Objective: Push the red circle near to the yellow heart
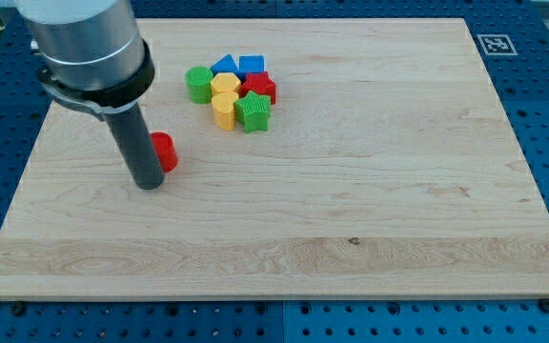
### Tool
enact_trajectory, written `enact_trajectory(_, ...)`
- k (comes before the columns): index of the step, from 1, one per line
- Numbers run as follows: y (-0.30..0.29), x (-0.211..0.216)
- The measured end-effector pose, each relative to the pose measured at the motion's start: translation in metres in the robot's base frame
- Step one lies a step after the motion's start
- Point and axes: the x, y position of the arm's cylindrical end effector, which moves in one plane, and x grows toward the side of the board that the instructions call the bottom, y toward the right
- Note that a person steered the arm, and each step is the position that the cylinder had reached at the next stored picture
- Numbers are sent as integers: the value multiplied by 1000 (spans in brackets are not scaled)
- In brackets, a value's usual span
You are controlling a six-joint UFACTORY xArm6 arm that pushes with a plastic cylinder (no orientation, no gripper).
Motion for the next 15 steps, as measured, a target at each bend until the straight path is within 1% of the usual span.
enact_trajectory(1,22,-1)
enact_trajectory(2,18,-17)
enact_trajectory(3,2,-13)
enact_trajectory(4,-14,1)
enact_trajectory(5,-34,-7)
enact_trajectory(7,-20,-13)
enact_trajectory(8,-12,-27)
enact_trajectory(10,-14,-63)
enact_trajectory(12,-36,-75)
enact_trajectory(15,-7,-76)
